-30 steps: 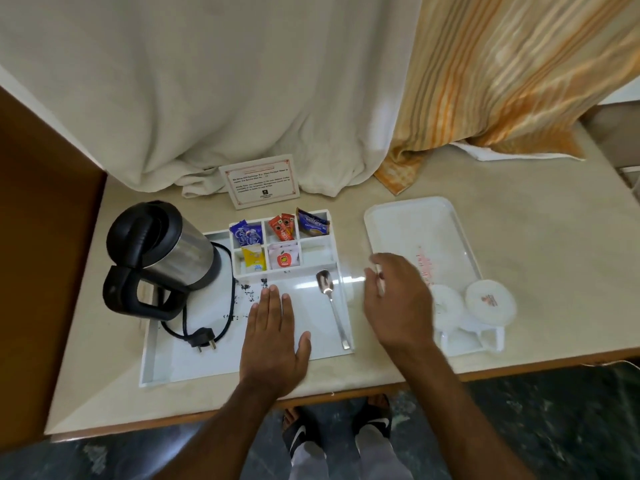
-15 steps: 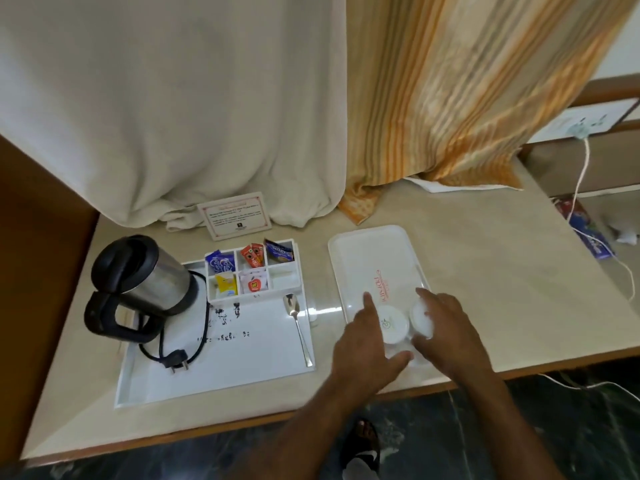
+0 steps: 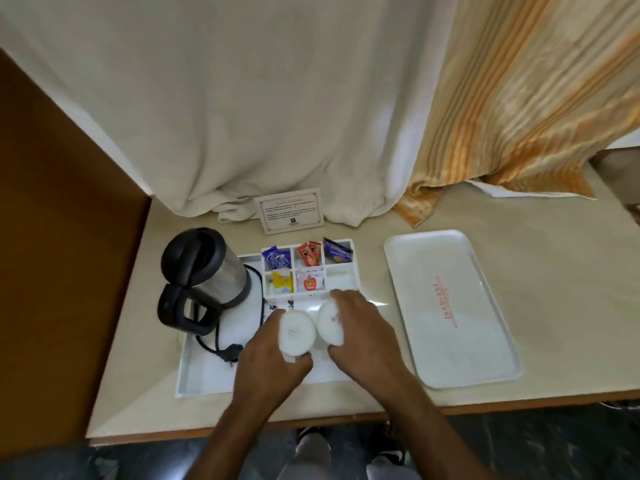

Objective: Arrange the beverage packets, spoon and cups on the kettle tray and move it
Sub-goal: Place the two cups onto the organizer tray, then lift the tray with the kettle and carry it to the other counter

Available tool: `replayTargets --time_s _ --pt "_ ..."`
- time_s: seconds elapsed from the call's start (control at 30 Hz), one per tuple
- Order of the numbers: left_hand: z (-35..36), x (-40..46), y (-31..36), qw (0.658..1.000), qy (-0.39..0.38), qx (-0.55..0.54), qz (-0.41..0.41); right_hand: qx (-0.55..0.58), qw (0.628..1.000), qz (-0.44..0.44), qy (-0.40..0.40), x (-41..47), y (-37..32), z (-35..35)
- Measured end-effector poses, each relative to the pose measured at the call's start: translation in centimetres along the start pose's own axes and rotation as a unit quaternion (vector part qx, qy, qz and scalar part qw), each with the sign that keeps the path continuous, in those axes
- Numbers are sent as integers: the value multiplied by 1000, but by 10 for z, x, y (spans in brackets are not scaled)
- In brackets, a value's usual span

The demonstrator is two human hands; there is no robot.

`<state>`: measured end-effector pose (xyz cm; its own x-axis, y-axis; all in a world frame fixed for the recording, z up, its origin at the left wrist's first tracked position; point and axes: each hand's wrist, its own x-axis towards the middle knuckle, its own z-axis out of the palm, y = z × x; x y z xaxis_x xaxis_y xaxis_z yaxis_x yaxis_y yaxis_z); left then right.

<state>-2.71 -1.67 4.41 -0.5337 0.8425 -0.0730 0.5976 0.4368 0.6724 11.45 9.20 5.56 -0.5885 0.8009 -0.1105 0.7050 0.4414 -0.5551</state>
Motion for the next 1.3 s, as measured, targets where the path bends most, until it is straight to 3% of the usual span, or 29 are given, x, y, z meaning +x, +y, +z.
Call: replayTargets --time_s 0.2,0.43,0.53,0.63,0.7,0.77,0.87,0.93,1.1,1.3 --pt "-16 23 -33 998 -35 -25 -48 -30 999 27 -24 17 -21 41" --pt "-12 29 -40 994 -96 6 -51 -45 992 73 -91 17 -23 28" --pt "-32 19 -57 998 -58 6 -3 91 993 71 -21 10 -9 11" --pt "-63 6 -91 993 60 91 41 135 975 132 116 12 21 6" --pt "-80 1 -115 979 79 181 41 100 969 202 97 22 36 14" --pt "-90 6 -136 978 72 193 -28 63 971 215 76 30 42 27" --pt "-90 28 -160 973 85 90 -195 16 977 199 82 38 42 42" --pt "-83 45 -166 967 64 41 -241 -12 977 189 99 40 44 48" --pt "-67 65 -175 955 63 42 -287 -21 973 204 106 48 48 56" --pt "-62 60 -170 963 88 39 -252 -40 972 209 101 47 44 55"
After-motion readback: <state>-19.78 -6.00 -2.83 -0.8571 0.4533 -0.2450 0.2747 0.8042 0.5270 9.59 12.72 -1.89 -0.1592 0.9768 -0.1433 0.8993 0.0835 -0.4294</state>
